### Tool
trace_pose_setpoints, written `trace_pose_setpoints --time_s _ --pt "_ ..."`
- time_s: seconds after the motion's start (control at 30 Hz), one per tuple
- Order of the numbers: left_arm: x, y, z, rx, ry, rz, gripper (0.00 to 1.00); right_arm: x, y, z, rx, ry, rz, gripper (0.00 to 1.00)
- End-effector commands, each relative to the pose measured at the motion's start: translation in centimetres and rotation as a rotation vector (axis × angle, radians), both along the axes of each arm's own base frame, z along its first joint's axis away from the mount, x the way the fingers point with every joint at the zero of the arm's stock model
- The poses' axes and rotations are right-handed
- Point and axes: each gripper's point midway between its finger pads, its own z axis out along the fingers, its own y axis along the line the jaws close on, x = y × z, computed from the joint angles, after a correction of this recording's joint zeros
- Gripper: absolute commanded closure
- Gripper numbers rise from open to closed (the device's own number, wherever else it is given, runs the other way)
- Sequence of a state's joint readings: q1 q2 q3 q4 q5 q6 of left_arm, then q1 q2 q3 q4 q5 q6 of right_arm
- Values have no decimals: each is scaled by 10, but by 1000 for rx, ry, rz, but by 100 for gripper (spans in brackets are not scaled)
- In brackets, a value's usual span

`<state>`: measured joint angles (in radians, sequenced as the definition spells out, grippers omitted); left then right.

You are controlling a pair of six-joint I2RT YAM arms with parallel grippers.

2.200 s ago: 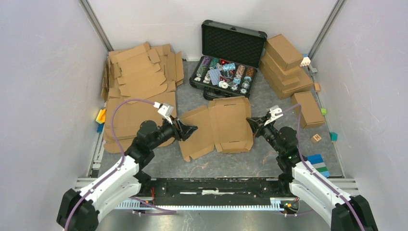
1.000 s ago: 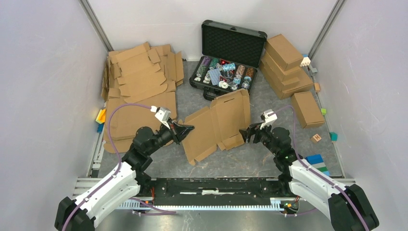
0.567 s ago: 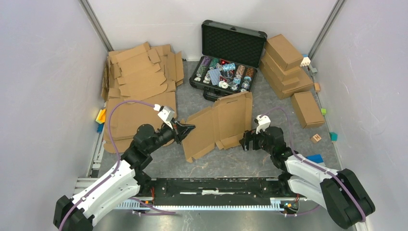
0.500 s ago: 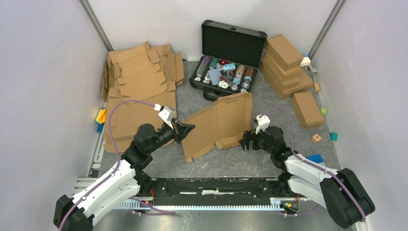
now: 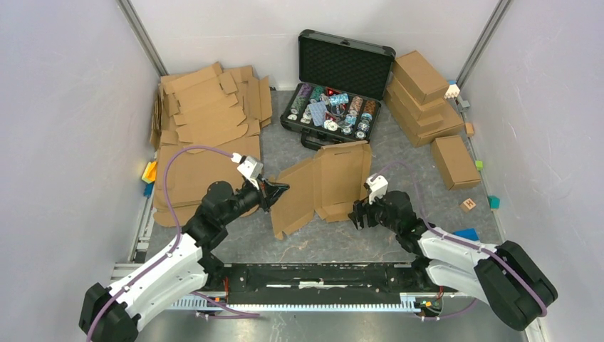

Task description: Fold the paper box

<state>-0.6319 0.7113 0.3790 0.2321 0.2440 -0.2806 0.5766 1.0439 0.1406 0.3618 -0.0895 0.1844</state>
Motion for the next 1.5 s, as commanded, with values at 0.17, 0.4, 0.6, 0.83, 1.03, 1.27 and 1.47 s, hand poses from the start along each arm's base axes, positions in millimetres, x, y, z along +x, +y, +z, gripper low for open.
trace_pose_setpoints --time_s 0.17,0.4,0.6,0.83,1.03,1.27,1.47 --pt "-3 -5 15 -14 -73 -30 98 6 6 8 -75 -78 3 18" --pt "-6 -9 16 -21 -73 -49 98 12 -7 7 -98 -75 -96 14" --pt "-3 -3 14 3 -74 -15 98 18 -15 17 -80 -98 -158 2" --pt "-5 -2 15 9 -88 -20 98 21 -1 35 -11 -142 -90 2" --pt "-7 -5 15 12 -84 -45 98 27 5 38 -11 -142 -74 2" --pt "-6 -5 13 15 -79 -41 98 43 -6 52 47 -148 -132 6" --pt "-8 -8 13 8 -71 -57 98 41 8 54 69 -155 -49 17"
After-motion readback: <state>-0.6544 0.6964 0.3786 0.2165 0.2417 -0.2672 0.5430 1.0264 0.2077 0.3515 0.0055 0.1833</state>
